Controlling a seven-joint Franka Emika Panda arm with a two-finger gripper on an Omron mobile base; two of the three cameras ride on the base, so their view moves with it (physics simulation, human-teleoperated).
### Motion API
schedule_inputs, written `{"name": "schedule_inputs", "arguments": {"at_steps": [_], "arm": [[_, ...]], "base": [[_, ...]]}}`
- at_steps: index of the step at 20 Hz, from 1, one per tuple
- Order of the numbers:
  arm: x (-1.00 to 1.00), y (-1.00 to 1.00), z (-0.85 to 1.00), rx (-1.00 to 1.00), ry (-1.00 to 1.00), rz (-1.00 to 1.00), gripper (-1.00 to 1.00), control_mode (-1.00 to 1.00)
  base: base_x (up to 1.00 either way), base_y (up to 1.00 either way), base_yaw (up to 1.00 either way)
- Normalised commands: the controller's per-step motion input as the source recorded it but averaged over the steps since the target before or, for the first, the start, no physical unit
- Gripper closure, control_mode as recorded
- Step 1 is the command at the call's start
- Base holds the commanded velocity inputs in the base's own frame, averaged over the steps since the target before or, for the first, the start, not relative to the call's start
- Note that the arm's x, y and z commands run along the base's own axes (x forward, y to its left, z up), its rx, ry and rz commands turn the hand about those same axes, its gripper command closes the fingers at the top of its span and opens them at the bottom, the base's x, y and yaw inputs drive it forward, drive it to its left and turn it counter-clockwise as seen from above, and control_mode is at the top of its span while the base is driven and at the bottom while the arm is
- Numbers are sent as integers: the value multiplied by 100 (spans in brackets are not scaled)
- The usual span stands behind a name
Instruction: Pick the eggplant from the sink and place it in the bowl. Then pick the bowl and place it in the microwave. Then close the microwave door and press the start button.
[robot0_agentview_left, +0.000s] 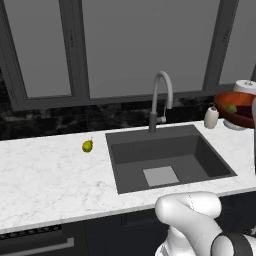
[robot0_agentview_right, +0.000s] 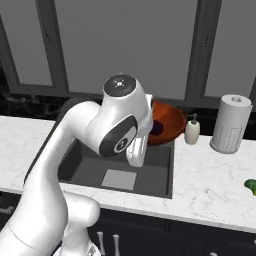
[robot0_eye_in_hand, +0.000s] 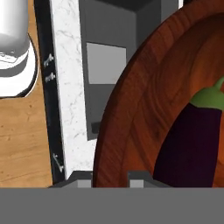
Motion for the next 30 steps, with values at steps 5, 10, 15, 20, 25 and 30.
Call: {"name": "schedule_inputs", "arguments": {"at_steps": [5,10,15,20,25,30], "arm": [[-32,94,46,-5,-1,0,100,-100],[-43,63,54,0,-10,0,100,-100],[-26,69,35,0,-5,2,100,-100],[-22,79,15,0,-2,3,100,-100],[-38,41,3,0,-6,2,100,100],[0,0,0,0,0,0,100,100]], "base": [[0,0,0],[0,0,0],[0,0,0],[0,0,0],[-13,8,0],[-96,7,1]]}}
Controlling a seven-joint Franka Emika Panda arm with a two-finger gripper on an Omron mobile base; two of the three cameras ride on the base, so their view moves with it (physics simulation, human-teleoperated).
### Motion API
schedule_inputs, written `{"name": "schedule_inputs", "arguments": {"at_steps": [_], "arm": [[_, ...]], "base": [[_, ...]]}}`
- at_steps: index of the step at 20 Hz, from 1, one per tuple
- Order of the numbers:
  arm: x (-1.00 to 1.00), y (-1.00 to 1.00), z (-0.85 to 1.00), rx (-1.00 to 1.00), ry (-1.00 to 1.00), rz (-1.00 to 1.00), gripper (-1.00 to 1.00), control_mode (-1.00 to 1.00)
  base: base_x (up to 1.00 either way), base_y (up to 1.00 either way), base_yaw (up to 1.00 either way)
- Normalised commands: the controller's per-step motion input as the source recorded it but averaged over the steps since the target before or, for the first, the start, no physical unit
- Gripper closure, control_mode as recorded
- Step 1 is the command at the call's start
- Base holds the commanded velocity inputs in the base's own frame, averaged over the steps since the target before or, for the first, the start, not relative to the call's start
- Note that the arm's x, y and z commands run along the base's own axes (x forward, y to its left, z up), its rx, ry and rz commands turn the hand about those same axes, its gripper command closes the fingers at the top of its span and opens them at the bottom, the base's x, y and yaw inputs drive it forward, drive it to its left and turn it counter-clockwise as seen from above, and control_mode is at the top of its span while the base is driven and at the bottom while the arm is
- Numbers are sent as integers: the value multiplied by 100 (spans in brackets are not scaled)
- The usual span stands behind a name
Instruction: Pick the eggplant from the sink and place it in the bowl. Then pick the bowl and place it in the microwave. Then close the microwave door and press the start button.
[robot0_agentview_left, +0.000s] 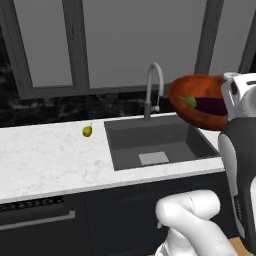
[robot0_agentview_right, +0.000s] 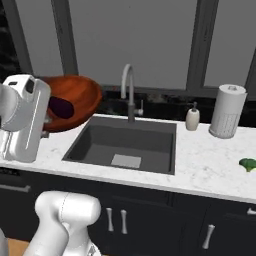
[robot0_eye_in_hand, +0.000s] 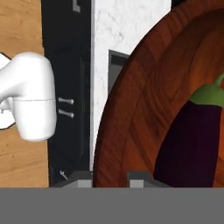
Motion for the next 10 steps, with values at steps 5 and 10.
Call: {"name": "schedule_inputs", "arguments": {"at_steps": [5,10], "arm": [[0,0,0,0,0,0,100,100],[0,0,0,0,0,0,100,100]], "base": [[-97,23,10],[-32,86,66]]}}
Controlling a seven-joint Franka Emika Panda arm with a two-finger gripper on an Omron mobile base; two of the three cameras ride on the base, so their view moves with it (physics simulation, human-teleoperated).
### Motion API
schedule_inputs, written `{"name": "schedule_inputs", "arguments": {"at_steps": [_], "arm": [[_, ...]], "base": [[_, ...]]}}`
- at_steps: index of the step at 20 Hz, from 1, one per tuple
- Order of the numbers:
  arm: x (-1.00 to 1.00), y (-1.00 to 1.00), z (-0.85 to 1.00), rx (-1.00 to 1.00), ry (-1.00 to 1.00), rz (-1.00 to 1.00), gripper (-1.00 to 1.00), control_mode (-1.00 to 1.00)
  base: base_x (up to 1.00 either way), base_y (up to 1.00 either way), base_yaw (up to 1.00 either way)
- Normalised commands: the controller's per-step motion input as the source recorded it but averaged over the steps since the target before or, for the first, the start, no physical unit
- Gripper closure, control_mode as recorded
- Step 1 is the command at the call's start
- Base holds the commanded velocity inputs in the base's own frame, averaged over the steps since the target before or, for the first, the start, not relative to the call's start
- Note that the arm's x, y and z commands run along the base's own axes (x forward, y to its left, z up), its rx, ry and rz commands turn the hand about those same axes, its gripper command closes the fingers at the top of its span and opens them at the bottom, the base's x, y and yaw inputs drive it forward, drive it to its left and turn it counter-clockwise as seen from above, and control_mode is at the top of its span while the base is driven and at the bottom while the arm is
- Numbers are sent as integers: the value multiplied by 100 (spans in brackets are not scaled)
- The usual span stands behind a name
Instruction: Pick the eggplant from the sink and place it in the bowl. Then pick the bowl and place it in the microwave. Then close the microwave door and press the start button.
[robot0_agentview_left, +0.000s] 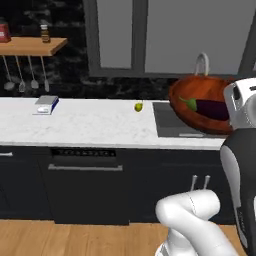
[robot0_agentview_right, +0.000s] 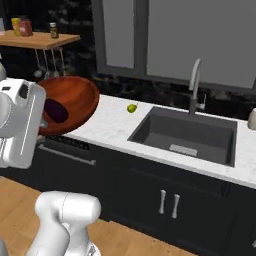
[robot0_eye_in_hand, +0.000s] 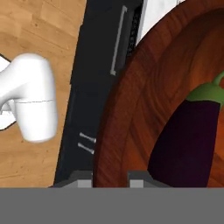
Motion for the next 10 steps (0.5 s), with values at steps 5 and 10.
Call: {"name": "schedule_inputs", "arguments": {"at_steps": [5,10], "arm": [[0,0,0,0,0,0,100,100],[0,0,0,0,0,0,100,100]], "base": [[0,31,95],[0,1,100]]}}
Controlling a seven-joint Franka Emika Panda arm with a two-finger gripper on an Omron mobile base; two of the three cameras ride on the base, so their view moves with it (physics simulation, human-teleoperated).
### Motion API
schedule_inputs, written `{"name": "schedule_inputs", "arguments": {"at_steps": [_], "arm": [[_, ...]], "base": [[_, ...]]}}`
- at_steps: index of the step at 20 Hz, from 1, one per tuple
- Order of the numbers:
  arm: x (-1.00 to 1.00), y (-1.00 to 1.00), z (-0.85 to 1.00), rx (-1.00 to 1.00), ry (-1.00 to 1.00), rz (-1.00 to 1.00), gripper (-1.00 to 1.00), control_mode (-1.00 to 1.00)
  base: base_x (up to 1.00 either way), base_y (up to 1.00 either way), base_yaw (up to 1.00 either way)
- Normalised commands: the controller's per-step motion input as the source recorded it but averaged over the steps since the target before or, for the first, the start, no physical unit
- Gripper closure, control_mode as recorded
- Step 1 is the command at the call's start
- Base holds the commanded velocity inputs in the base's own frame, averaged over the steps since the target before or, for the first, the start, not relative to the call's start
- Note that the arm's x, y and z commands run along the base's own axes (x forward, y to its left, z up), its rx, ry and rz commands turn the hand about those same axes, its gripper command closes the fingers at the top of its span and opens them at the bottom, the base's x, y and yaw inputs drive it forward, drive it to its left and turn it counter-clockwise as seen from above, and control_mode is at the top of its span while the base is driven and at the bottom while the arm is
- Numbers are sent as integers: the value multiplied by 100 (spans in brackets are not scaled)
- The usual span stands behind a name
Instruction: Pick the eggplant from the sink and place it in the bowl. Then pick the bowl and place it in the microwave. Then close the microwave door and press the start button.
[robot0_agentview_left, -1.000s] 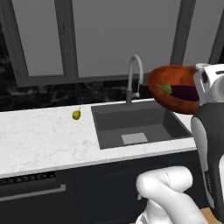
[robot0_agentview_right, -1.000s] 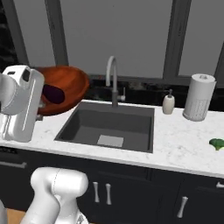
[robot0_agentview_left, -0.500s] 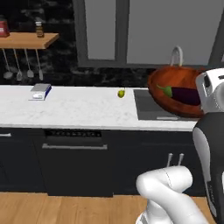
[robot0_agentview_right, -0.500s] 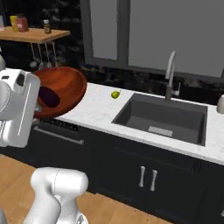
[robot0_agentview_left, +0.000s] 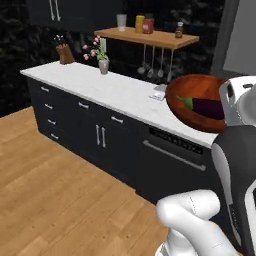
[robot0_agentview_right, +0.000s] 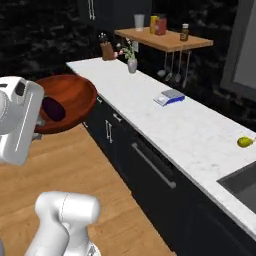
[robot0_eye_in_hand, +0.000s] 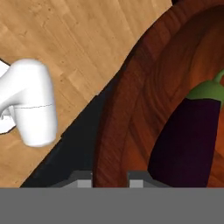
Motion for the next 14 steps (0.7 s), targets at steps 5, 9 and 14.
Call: {"name": "schedule_inputs", "arguments": {"at_steps": [5,9,14], "arm": [[0,0,0,0,0,0,100,100],[0,0,0,0,0,0,100,100],[0,0,0,0,0,0,100,100]], "base": [[0,0,100],[0,-14,100],[-19,-48,91]]}}
